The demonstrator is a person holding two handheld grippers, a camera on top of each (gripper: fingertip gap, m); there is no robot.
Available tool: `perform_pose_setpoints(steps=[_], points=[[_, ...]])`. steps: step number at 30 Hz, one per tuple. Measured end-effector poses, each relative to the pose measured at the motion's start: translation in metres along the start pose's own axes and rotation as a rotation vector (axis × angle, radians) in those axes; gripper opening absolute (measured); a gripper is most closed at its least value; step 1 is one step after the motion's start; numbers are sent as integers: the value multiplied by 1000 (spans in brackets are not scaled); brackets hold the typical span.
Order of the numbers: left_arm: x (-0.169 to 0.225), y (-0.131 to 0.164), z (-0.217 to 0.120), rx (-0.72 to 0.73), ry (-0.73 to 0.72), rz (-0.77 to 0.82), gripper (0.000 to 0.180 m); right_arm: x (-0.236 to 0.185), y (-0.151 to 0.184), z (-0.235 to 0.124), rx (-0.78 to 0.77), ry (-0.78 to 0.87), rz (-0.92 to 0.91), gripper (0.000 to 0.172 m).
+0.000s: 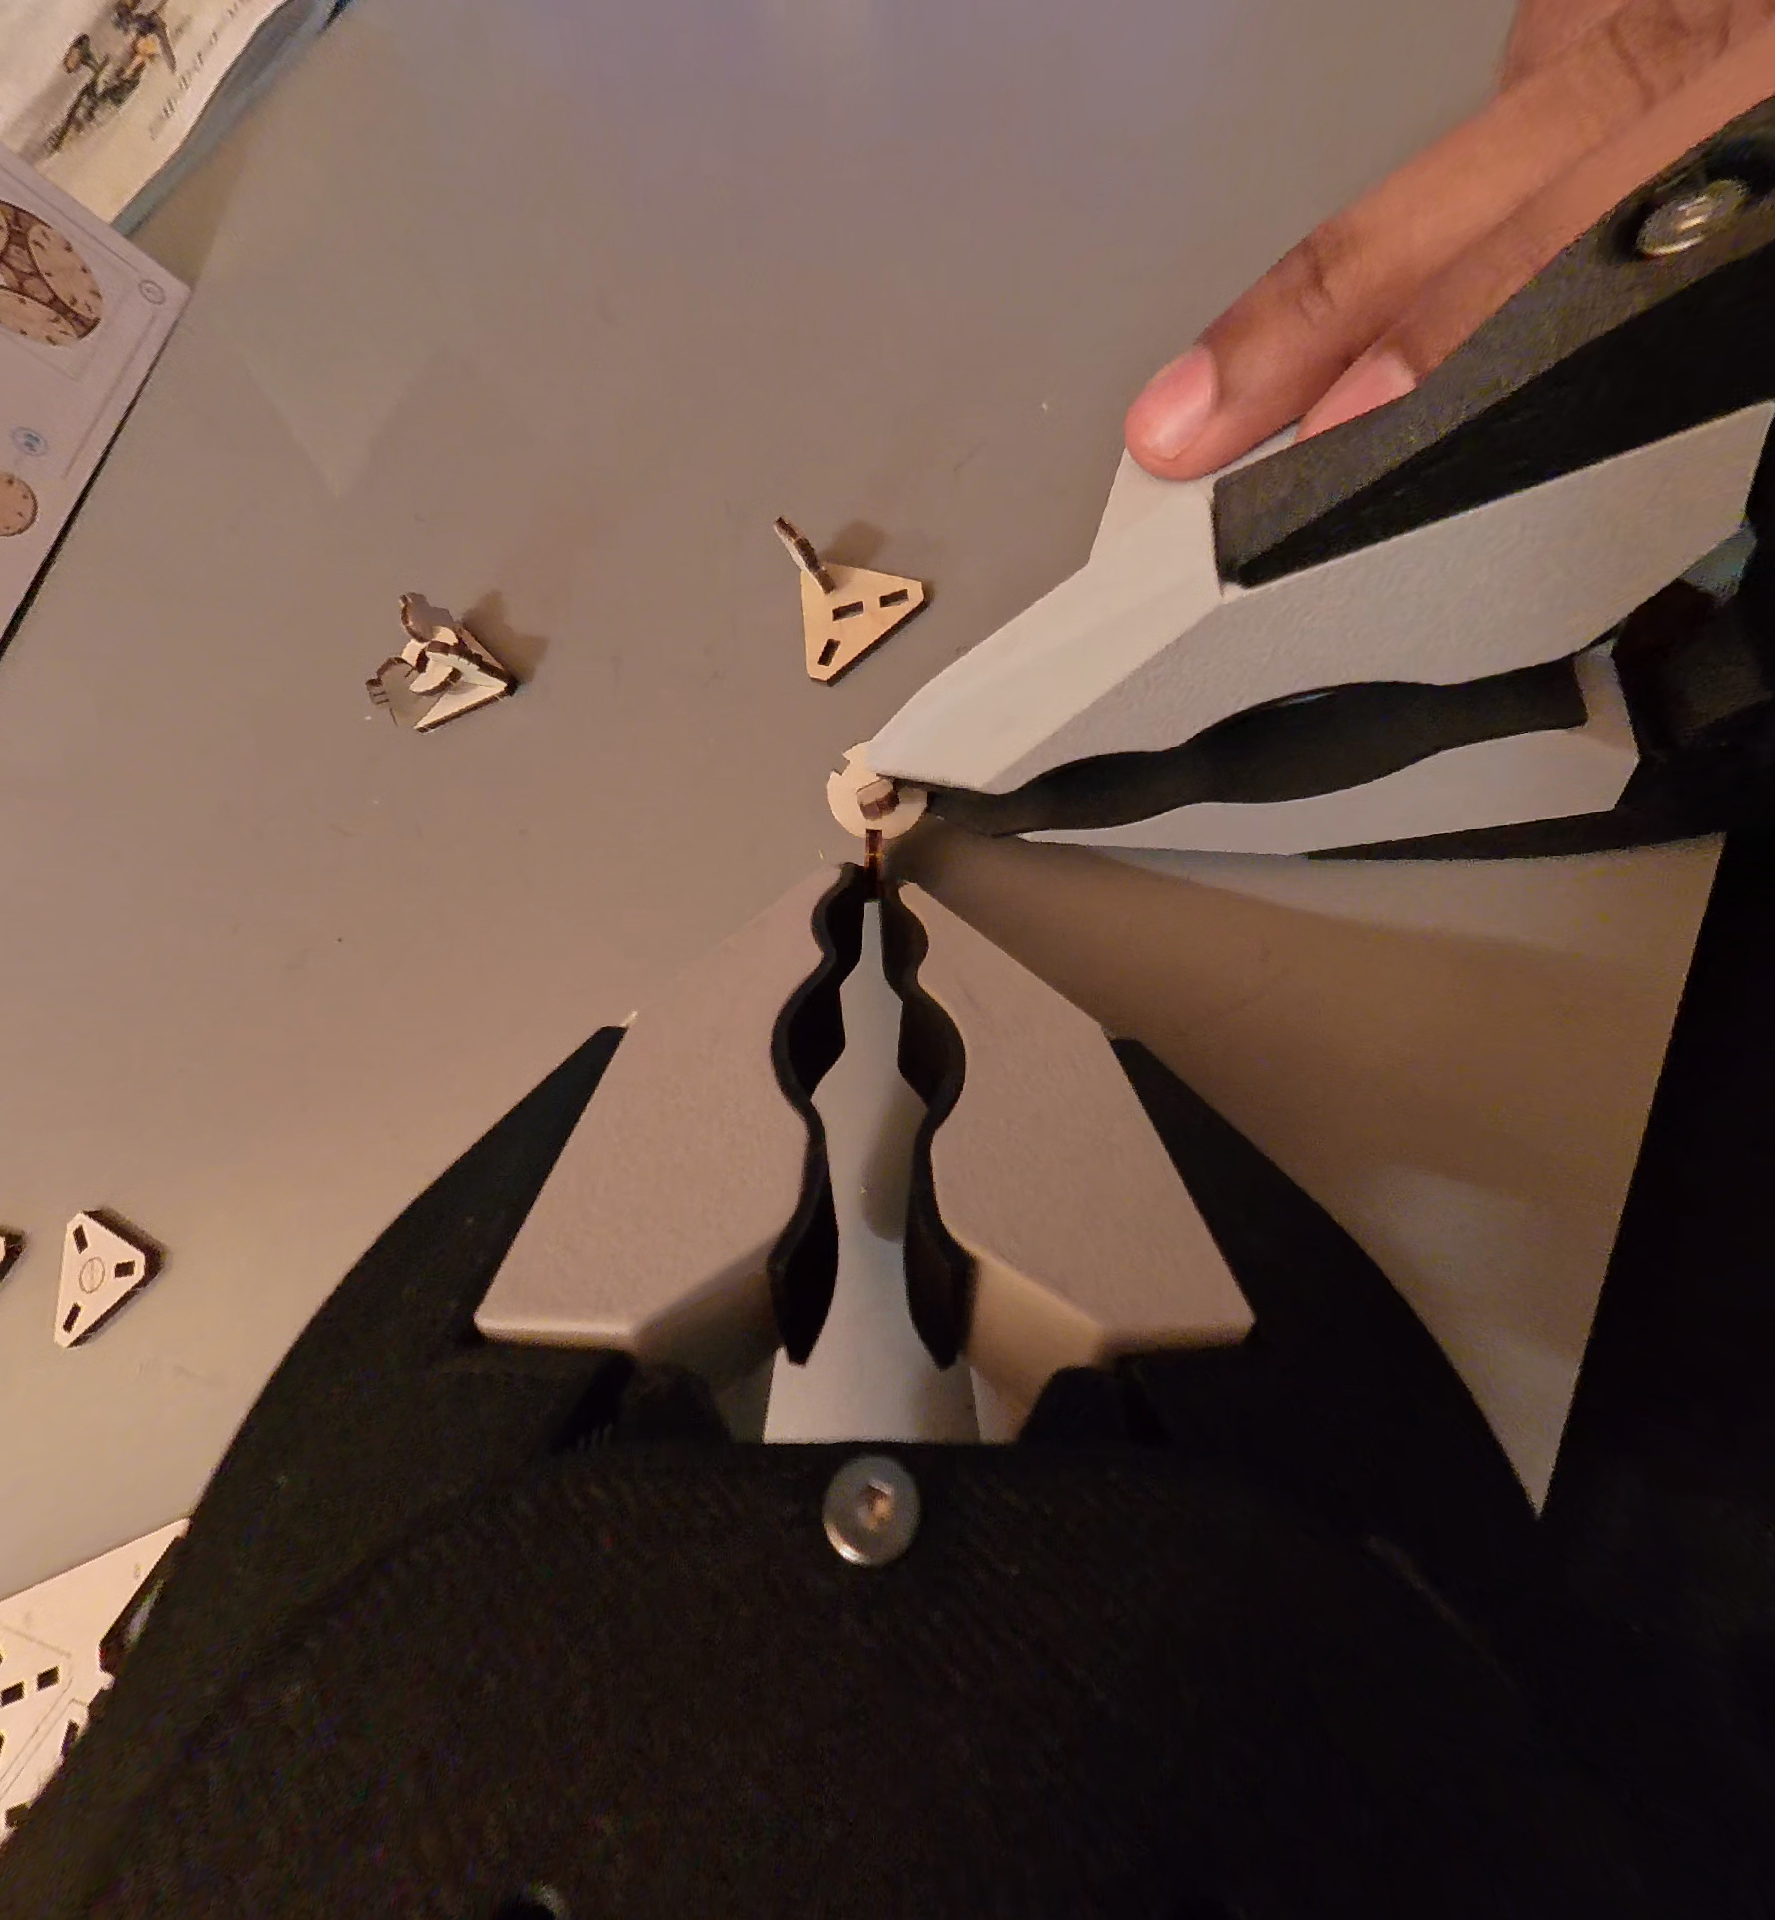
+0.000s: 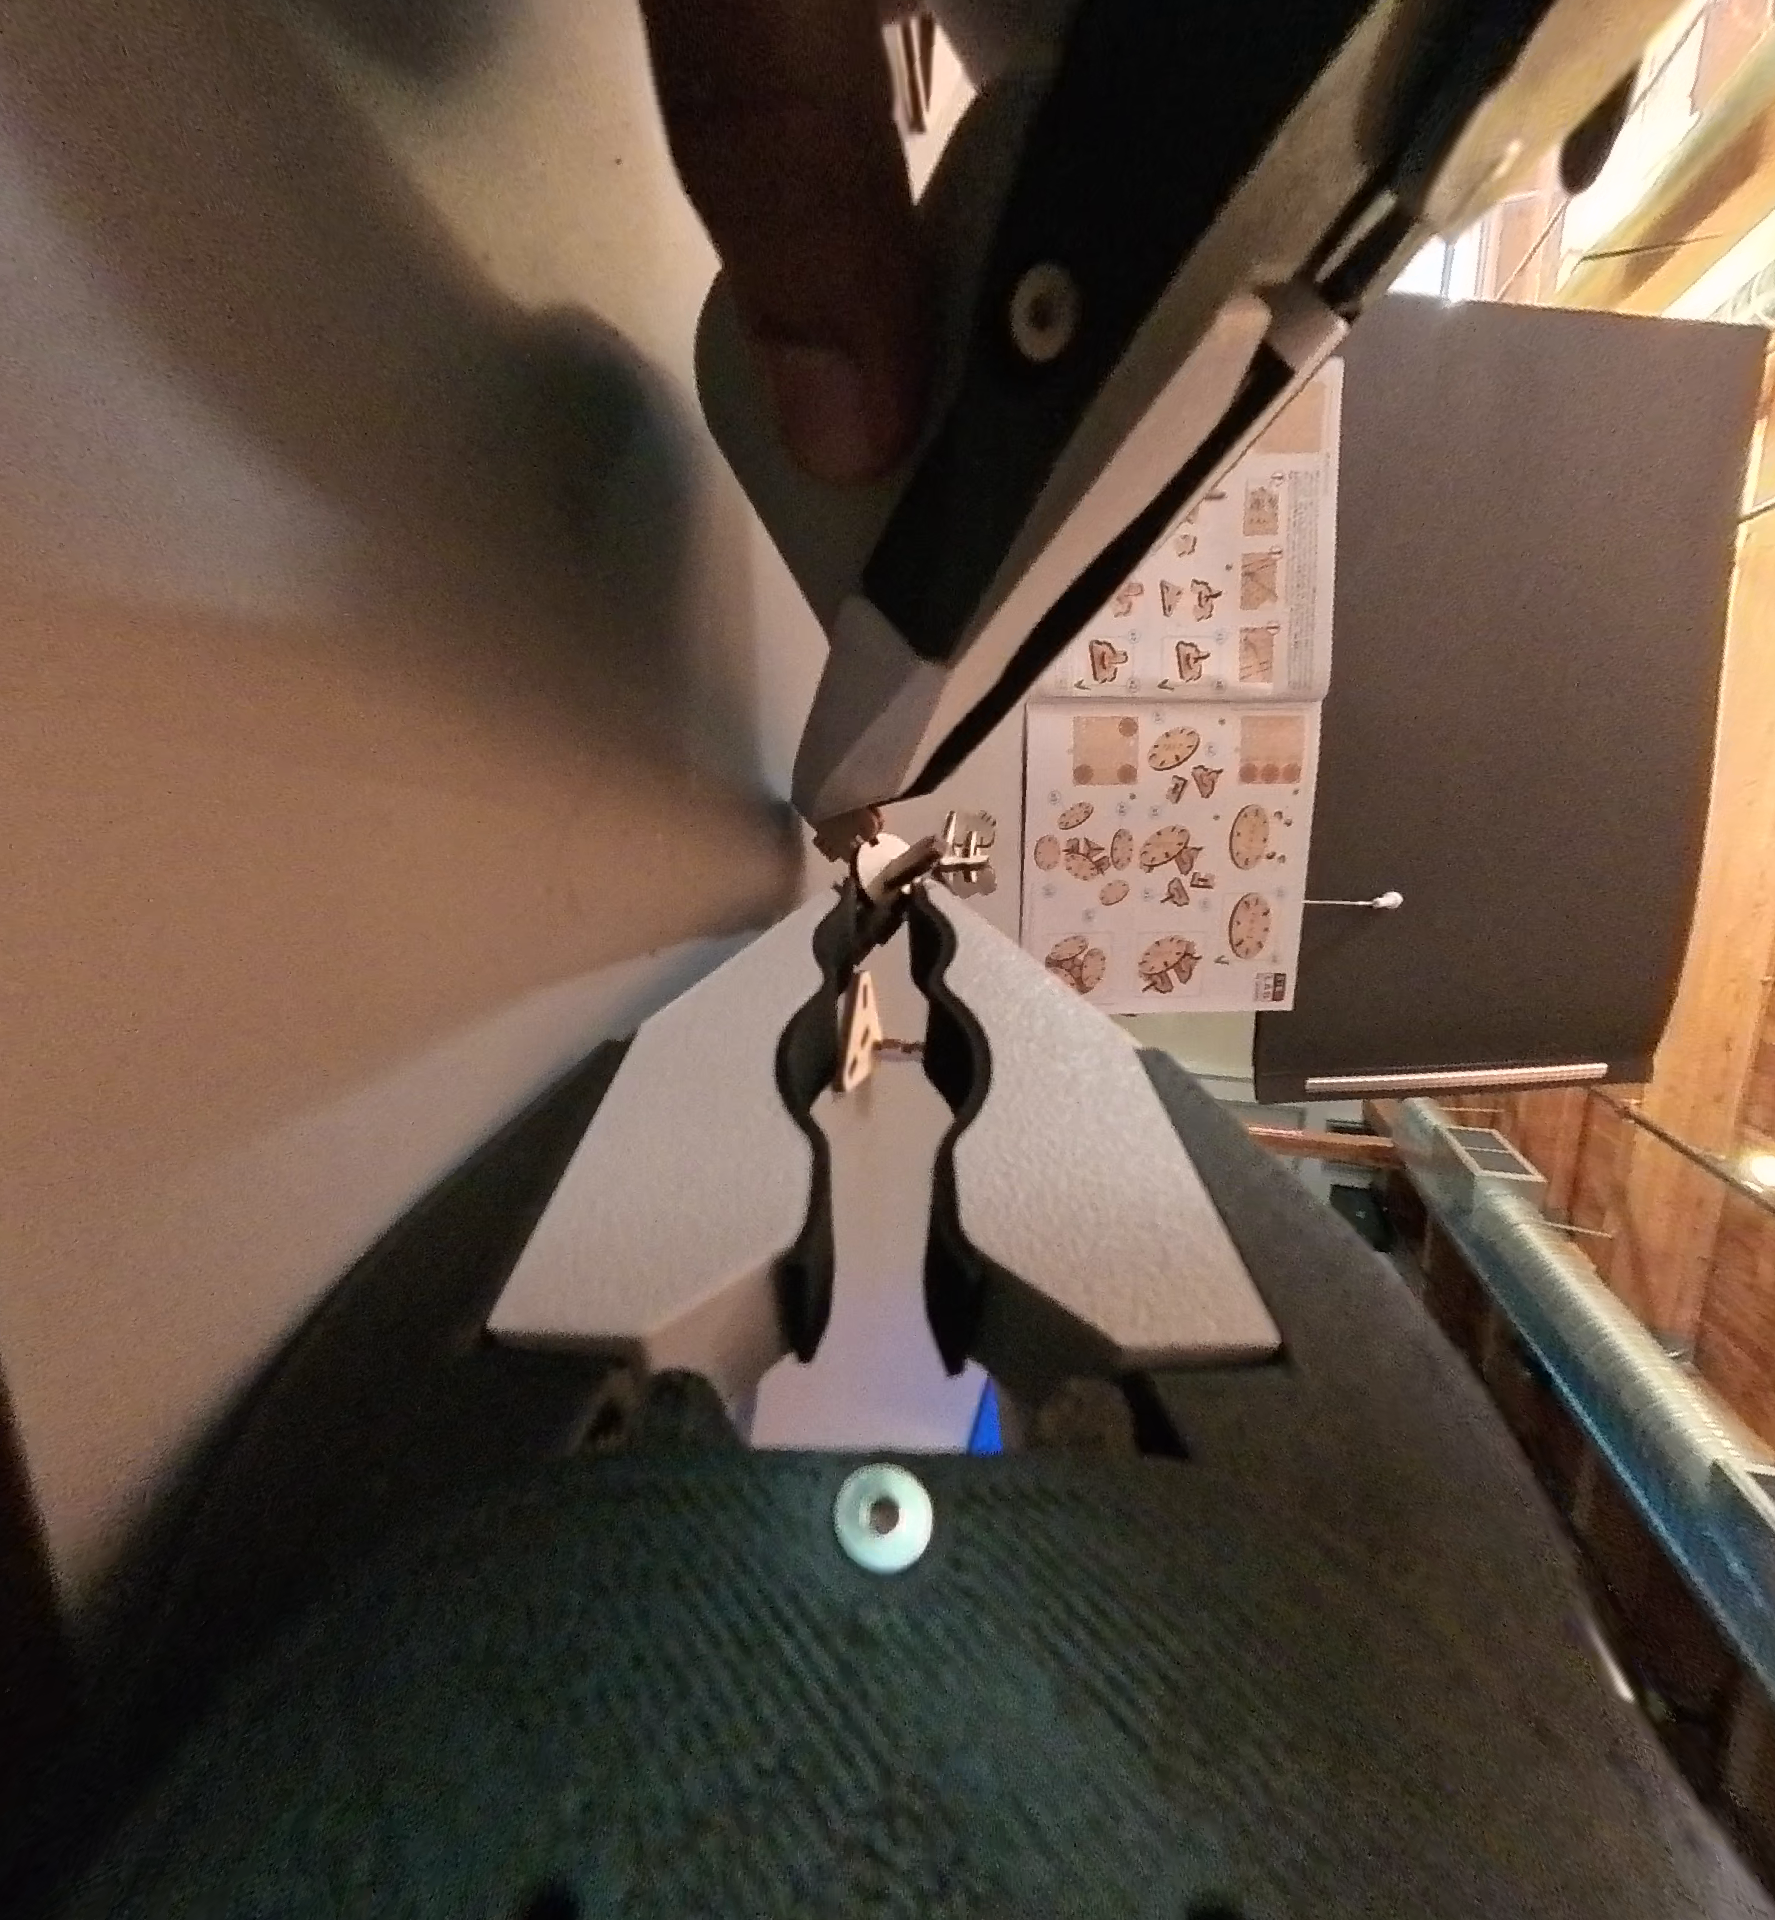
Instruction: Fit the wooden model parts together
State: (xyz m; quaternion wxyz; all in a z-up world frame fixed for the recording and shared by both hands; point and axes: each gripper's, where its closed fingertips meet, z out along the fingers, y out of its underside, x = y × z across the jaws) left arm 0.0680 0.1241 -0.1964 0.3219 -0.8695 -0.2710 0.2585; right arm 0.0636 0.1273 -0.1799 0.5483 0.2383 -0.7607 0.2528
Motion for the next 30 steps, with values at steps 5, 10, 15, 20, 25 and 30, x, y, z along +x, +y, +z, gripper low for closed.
perform_pose_setpoints(steps=[5, 10, 15, 20, 25, 30], points=[[1, 0, 0, -3, -9, 13, 0, -1, 0, -1, -13, -3, -101, 8], [0, 1, 0, -4, -2, -3, 0, 0, 0, 1, -6, -31, -171, 8], [0, 1, 0, -4, -3, 3, 0, -1, 0, 0, 37, -130, -166, 8], [-1, 1, 0, -4, 21, -36, 0, 0, -1, 2, 47, -178, -199, 8], [-1, 1, 0, -3, 77, -97, 0, 0, -2, 2, 38, -193, -210, 7], [-4, 1, 0, 1, 154, -208, 0, 1, -4, 6, 26, -249, -199, 7]])
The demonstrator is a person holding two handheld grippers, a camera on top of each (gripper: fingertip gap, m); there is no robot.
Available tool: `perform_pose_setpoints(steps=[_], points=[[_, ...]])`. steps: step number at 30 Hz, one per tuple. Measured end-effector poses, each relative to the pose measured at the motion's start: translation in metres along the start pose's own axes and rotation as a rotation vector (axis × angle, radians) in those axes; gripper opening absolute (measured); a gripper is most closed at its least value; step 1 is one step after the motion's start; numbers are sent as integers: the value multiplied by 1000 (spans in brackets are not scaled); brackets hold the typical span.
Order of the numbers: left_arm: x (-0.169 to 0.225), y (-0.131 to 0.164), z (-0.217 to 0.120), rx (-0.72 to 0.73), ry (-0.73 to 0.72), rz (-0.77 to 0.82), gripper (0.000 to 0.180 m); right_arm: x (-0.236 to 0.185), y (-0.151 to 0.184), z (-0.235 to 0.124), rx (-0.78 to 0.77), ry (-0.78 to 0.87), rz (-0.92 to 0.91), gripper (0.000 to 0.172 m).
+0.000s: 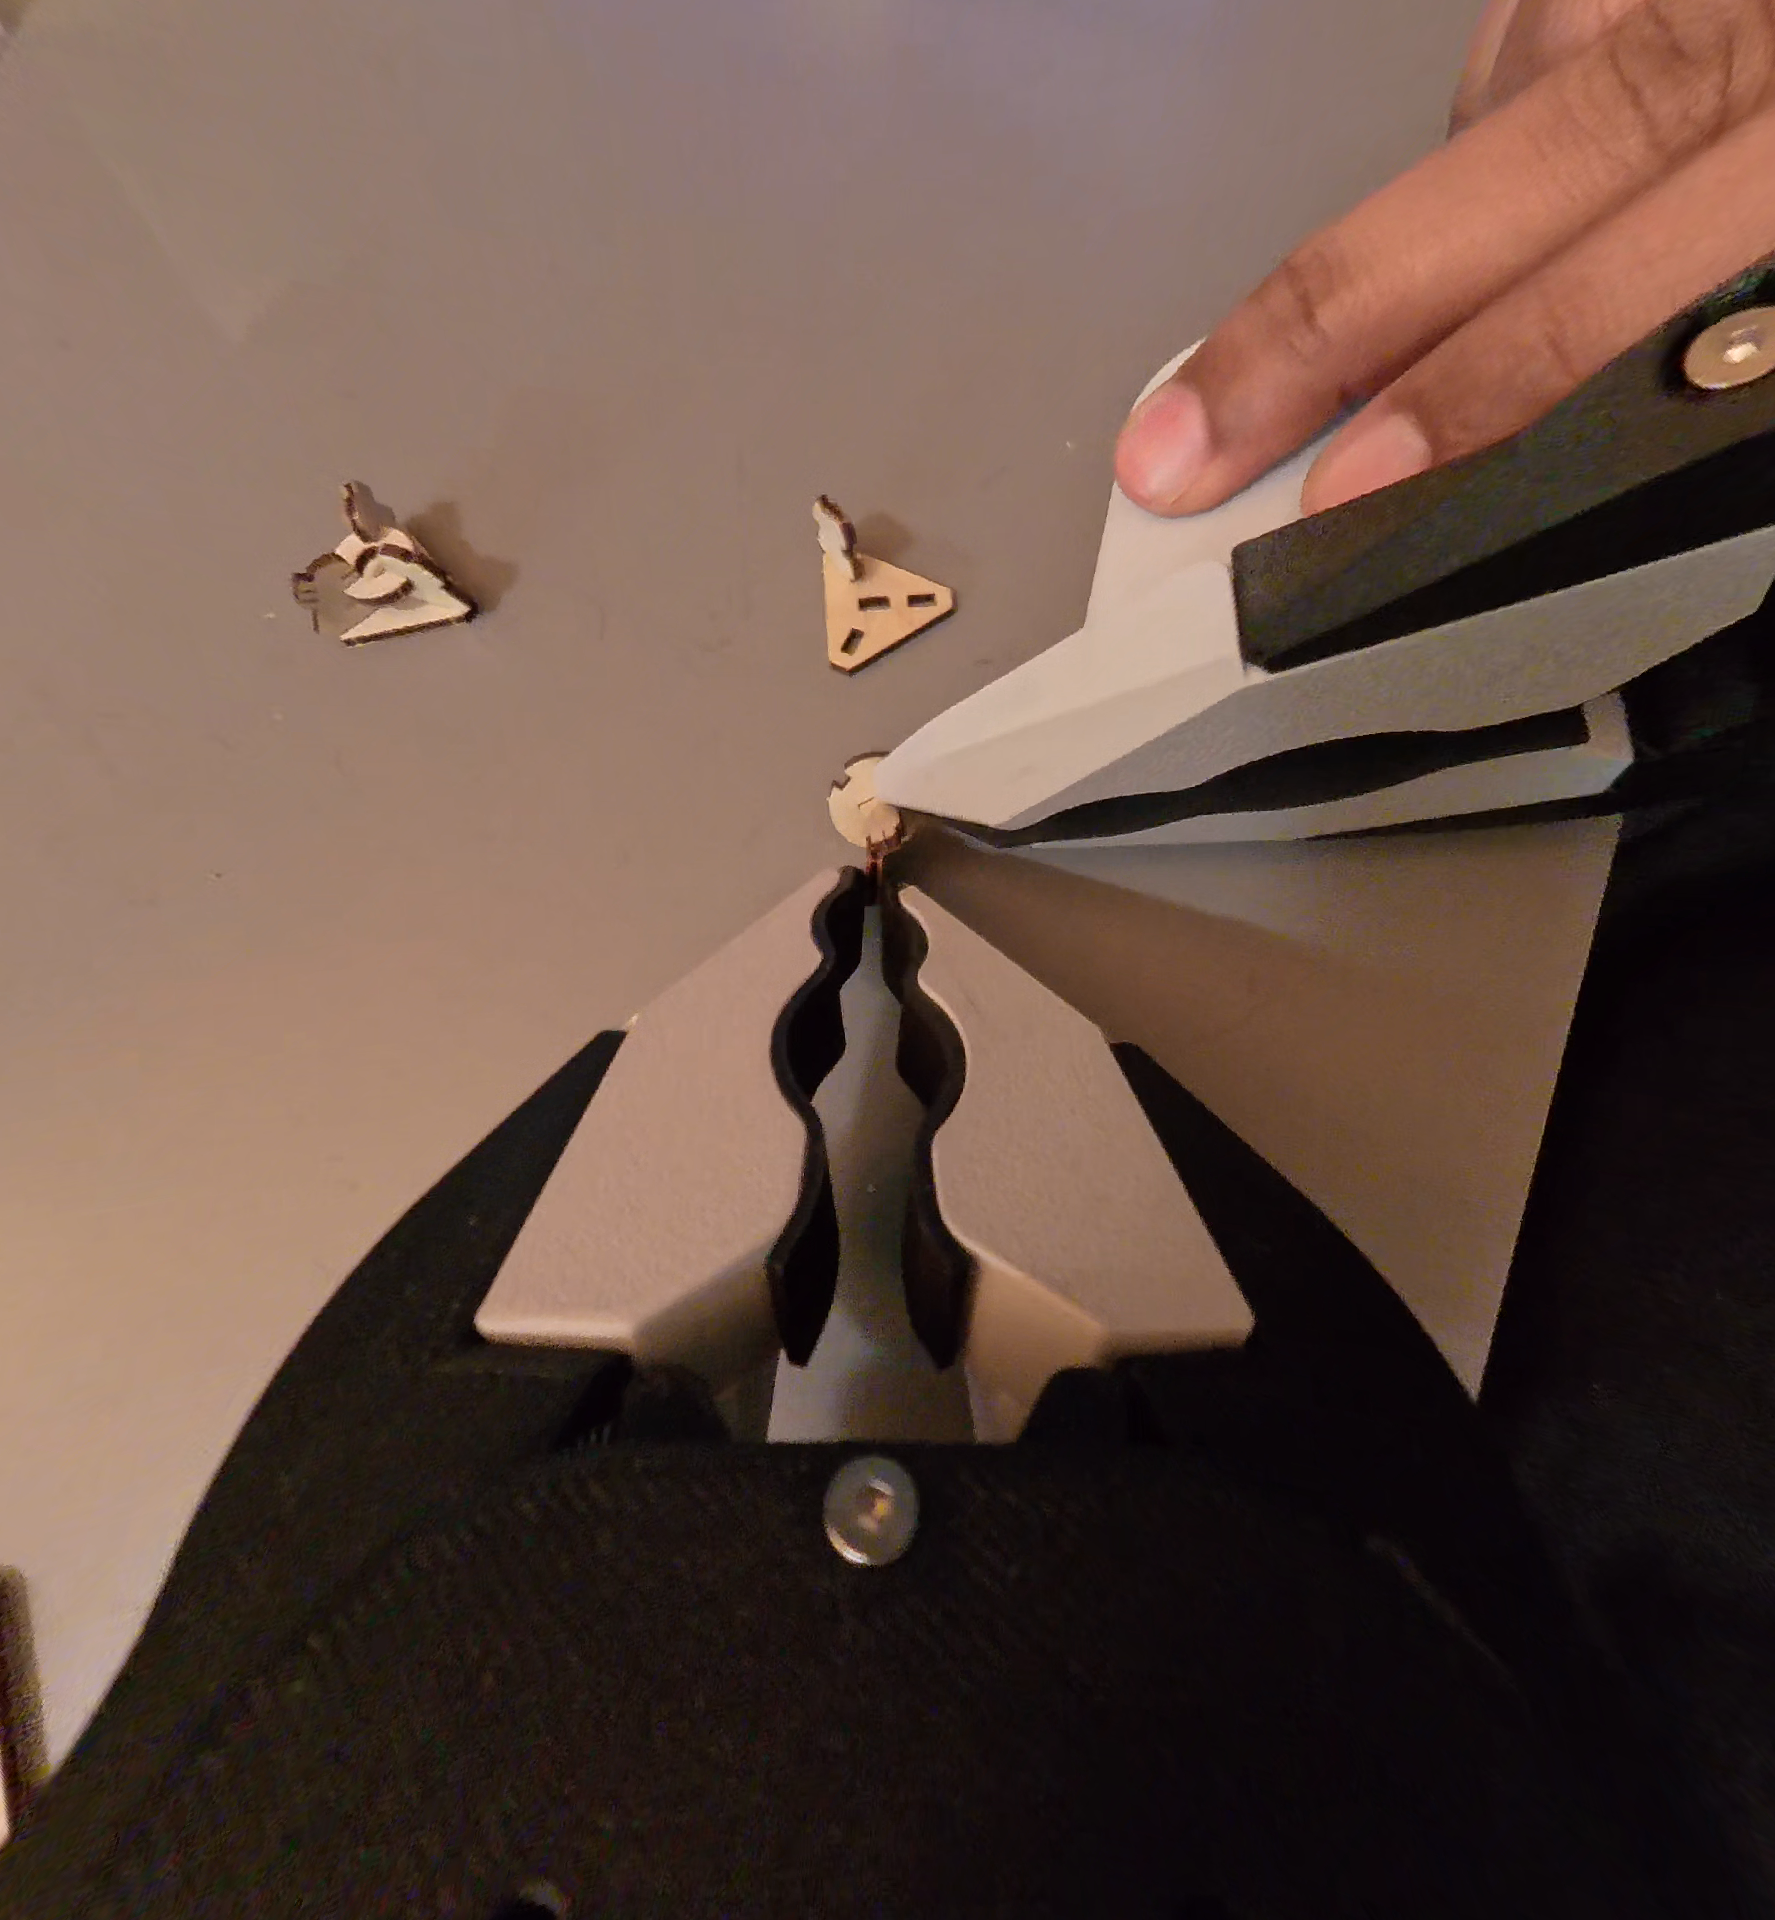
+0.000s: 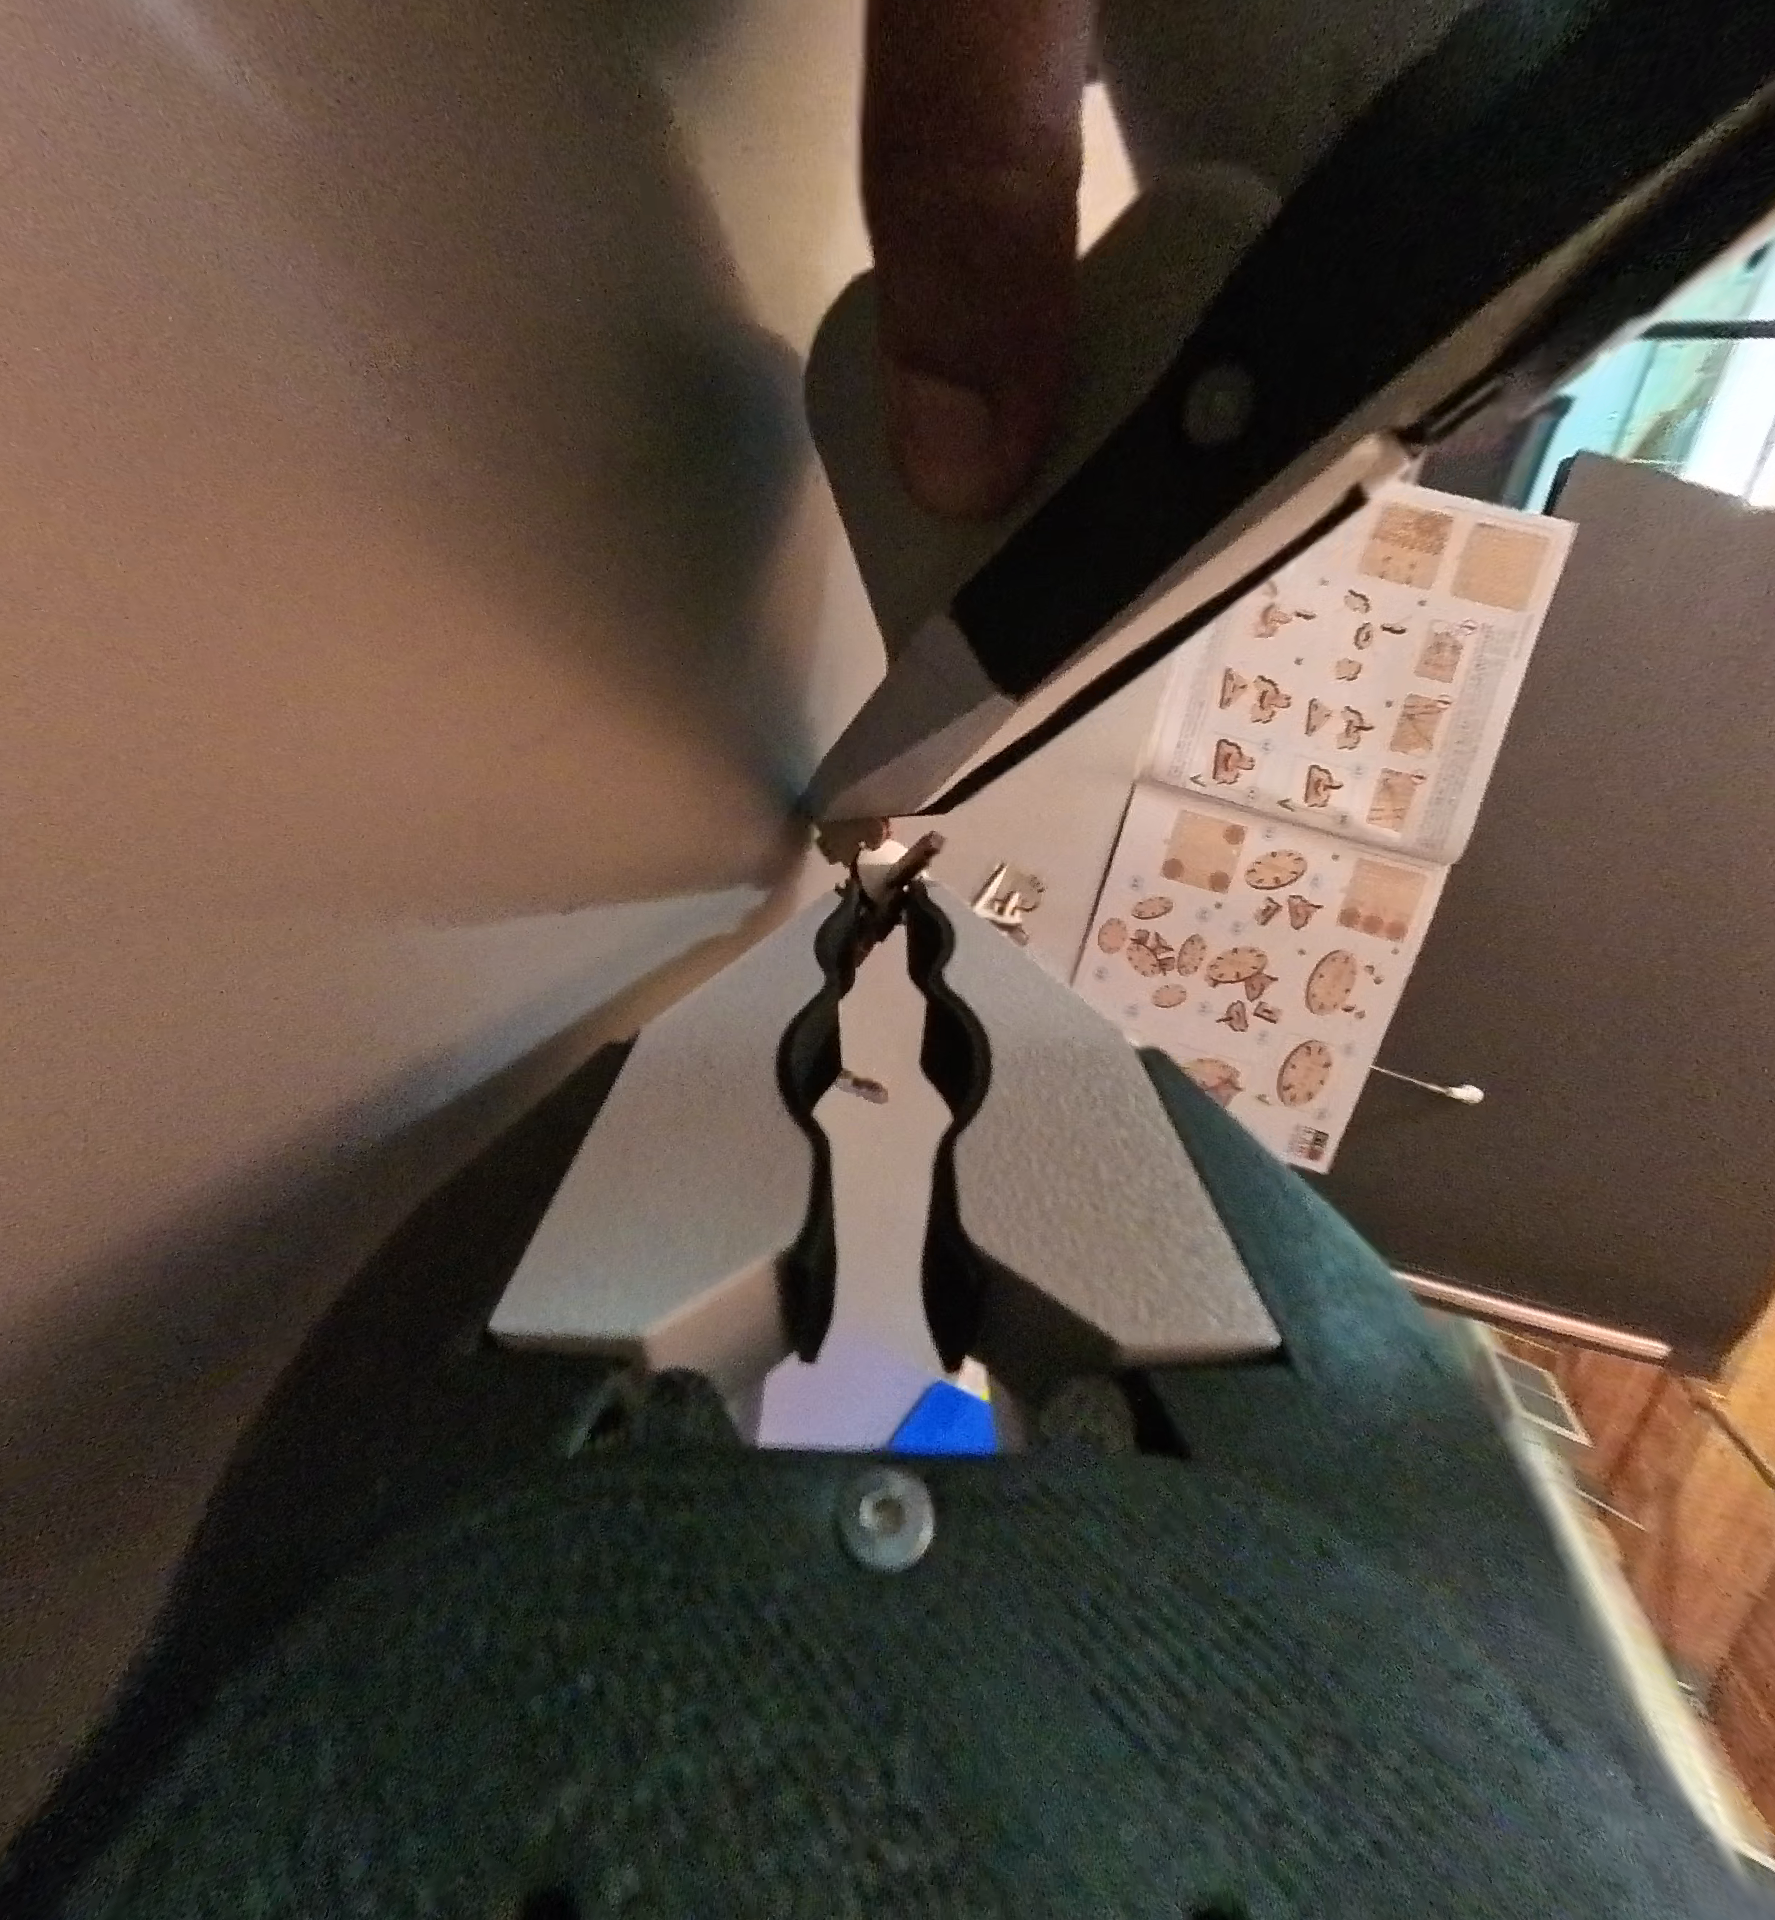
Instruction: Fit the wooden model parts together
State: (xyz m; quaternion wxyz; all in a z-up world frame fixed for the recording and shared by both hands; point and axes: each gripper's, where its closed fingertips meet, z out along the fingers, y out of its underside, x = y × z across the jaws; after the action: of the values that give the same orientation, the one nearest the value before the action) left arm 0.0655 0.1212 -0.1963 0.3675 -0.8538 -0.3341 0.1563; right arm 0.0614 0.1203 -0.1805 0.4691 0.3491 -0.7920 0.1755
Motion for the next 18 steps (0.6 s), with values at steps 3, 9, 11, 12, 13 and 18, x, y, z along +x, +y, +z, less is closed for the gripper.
perform_pose_setpoints(steps=[3, 9, 11, 12, 13, 18], points=[[-2, 0, 0, -2, -43, 25, 0, 0, 0, 1, 4, -52, 25, 7], [-3, -1, 1, -1, -31, 5, 0, 0, 0, 2, 13, -82, 37, 7], [-3, -1, 1, -1, -35, 7, 0, 0, 0, 3, 19, -84, 45, 7], [-3, -1, 1, -1, -39, 10, 0, 0, 0, 3, 24, -87, 49, 7], [-3, -1, 1, -1, -40, 11, 0, 0, 0, 3, 33, -94, 61, 7], [-3, -1, 1, 0, -36, 7, 0, -1, 0, 3, 72, -101, 111, 7]])
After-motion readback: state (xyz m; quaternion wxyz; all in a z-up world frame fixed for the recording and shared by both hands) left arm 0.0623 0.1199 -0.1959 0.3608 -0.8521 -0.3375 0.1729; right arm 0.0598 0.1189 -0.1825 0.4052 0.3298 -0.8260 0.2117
